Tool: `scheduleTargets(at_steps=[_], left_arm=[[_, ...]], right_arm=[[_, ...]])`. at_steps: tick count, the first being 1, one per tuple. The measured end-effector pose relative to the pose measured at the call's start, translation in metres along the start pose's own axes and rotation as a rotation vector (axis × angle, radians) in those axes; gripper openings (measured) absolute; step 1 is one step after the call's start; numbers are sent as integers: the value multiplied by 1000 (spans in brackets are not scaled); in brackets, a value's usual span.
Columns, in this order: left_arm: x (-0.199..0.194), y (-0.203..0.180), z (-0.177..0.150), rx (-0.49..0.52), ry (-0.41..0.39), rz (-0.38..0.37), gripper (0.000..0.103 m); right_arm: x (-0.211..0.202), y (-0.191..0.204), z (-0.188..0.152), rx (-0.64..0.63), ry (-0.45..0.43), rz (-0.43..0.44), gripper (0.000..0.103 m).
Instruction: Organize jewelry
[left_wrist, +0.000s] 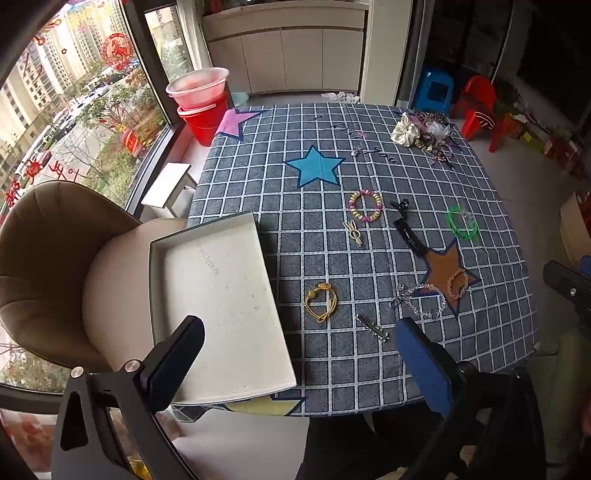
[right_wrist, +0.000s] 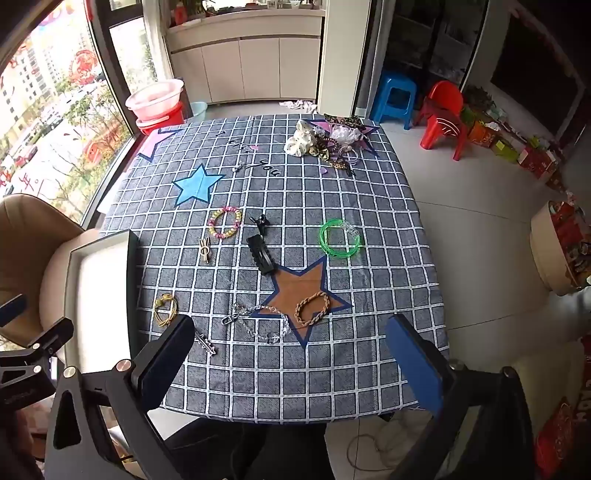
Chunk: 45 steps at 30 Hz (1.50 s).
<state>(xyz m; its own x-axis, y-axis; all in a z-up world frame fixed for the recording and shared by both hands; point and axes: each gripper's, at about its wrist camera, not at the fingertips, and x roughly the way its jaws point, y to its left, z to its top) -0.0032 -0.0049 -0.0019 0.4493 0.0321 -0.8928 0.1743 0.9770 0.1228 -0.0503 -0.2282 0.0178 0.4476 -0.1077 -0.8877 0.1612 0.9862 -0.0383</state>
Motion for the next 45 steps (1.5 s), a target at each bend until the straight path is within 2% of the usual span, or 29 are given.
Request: scheduleTargets(at_steps=[4, 8, 15, 45], left_arm=[[1, -2, 4, -23, 35, -48, 103], [-5, 11, 8, -40, 13, -77, 103], [-4, 11, 7, -48, 0, -76, 103], [-3, 17, 5, -62, 1, -76, 103]], right_arm=[[1, -2, -1, 0, 9, 15, 103], [1, -6, 8, 17, 18, 0, 103], [-8, 3, 8, 15, -4, -14, 103], [-9, 10, 8, 2, 0, -10, 103]])
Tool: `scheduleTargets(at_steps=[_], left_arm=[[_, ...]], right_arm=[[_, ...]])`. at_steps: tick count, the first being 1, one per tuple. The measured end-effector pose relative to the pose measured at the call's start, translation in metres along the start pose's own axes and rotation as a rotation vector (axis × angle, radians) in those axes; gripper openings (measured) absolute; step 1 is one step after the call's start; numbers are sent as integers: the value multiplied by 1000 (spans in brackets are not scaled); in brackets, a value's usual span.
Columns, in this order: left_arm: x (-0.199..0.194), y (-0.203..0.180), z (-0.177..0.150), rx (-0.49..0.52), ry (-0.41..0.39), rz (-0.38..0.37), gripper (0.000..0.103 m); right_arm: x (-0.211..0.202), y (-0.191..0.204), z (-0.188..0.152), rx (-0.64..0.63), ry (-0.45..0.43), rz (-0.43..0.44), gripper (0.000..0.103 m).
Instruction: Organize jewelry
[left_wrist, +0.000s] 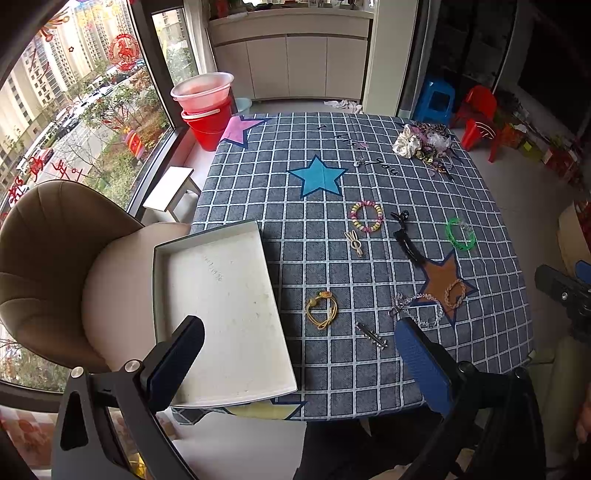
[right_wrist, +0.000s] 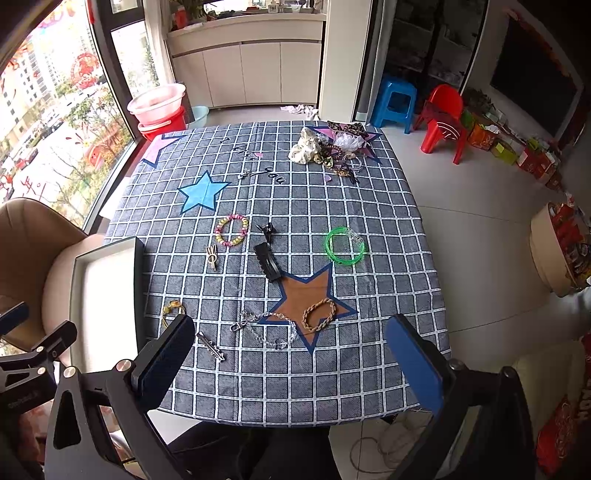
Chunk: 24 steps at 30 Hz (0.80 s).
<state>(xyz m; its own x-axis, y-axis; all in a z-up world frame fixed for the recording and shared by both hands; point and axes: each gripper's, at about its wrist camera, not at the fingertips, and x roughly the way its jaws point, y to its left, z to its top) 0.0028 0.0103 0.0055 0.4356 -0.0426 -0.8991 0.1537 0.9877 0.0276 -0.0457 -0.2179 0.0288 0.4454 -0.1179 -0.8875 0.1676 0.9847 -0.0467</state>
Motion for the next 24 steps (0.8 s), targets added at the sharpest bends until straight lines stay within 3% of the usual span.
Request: scheduleTargets(at_steps=[24], left_arm=[[1, 2, 0, -3, 0, 0, 103]], right_arm=[[1, 6, 0, -10, 3, 1, 103]])
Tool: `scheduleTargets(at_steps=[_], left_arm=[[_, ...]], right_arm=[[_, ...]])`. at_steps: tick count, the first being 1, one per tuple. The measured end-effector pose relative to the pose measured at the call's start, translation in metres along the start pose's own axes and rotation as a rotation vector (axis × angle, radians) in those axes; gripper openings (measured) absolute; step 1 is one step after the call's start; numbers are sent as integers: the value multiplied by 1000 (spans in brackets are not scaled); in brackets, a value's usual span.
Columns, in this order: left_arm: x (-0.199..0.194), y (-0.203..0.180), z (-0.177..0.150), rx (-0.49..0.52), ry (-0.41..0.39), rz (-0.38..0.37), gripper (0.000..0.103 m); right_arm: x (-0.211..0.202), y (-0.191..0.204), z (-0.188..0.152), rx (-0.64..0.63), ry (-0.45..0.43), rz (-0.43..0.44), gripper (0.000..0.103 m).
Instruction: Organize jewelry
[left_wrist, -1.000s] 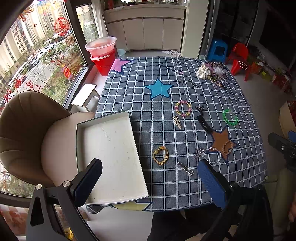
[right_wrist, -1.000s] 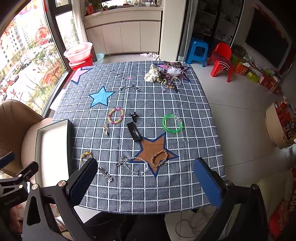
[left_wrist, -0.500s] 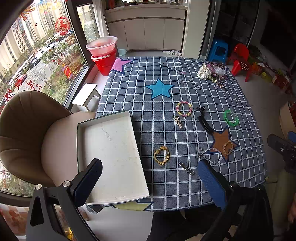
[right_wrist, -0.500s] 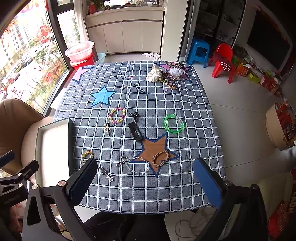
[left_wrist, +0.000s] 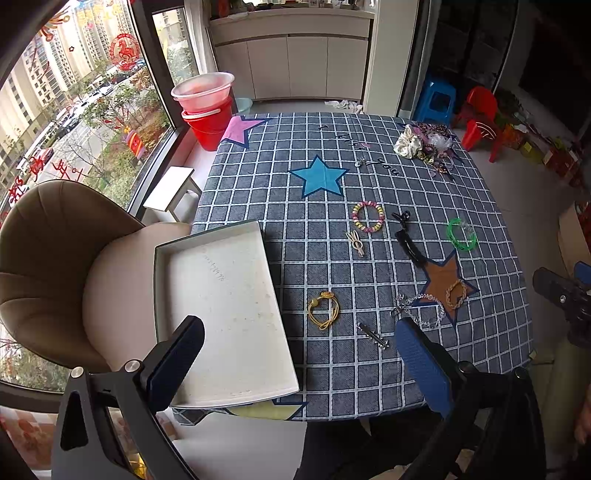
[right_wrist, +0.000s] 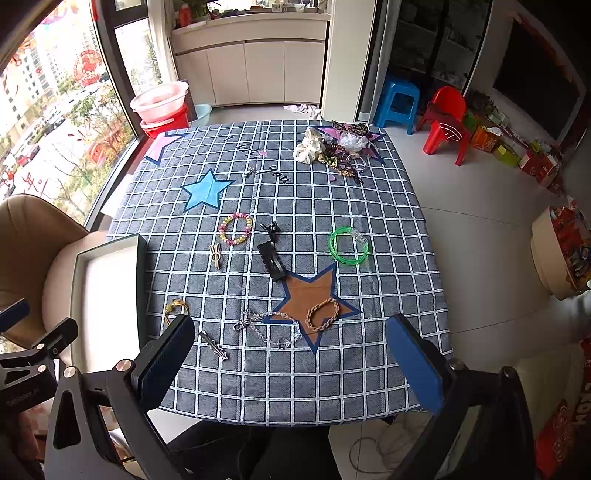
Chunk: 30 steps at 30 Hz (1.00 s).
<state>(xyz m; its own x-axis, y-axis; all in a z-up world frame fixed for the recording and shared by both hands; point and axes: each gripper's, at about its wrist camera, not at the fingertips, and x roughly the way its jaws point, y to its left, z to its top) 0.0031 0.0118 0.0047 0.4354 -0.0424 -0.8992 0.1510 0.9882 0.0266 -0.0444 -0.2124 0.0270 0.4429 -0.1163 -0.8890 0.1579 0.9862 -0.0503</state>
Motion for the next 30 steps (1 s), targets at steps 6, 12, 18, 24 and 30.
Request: scheduleTargets(at_steps=[6, 12, 18, 24, 30], left_arm=[[1, 3, 0, -2, 2, 0, 103], [1, 3, 0, -2, 2, 0, 103], [1, 3, 1, -2, 2, 0, 103], [1, 3, 1, -2, 3, 0, 103], [1, 3, 1, -1, 2, 0, 103]], right_arm=[[0, 0, 0, -2, 1, 0, 103], [0, 0, 0, -1, 0, 1, 103], [0, 0, 0, -1, 0, 0, 103], [0, 0, 1, -1, 1, 0, 103], [0, -1, 1, -1, 1, 1, 103]])
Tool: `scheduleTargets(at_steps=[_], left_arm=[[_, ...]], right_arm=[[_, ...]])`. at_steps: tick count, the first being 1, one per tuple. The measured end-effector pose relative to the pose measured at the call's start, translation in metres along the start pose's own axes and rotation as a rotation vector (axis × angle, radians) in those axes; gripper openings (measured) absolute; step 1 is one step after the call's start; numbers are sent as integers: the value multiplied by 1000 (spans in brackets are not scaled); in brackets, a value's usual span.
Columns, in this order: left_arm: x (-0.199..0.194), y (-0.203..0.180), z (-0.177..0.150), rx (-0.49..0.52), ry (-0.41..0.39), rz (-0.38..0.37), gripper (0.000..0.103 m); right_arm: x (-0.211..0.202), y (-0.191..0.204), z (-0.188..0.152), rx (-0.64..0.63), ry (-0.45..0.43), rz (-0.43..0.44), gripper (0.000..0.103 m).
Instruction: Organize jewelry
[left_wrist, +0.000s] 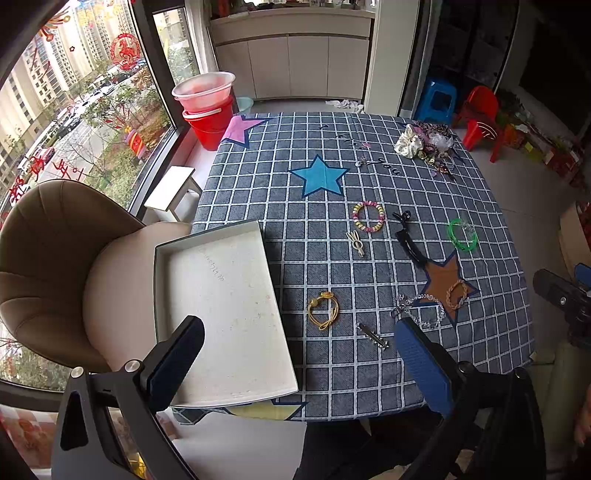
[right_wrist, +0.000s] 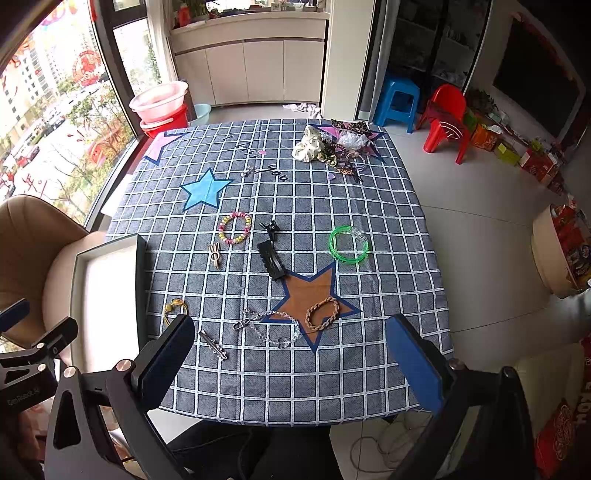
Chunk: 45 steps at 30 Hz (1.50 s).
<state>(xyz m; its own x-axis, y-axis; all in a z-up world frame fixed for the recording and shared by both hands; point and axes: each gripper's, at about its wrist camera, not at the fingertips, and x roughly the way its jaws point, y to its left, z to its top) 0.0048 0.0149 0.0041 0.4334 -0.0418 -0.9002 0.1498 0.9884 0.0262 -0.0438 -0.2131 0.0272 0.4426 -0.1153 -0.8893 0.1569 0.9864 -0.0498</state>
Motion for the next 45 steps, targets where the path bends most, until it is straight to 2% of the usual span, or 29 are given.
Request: scheduleTargets(at_steps=[39, 45], left_arm=[[4, -8, 0, 15, 21, 11, 103], [13, -14, 3, 25, 47, -23, 103]], right_arm=[[7, -3, -7, 5, 16, 10, 103], [14, -10, -6, 20, 39, 13, 103]])
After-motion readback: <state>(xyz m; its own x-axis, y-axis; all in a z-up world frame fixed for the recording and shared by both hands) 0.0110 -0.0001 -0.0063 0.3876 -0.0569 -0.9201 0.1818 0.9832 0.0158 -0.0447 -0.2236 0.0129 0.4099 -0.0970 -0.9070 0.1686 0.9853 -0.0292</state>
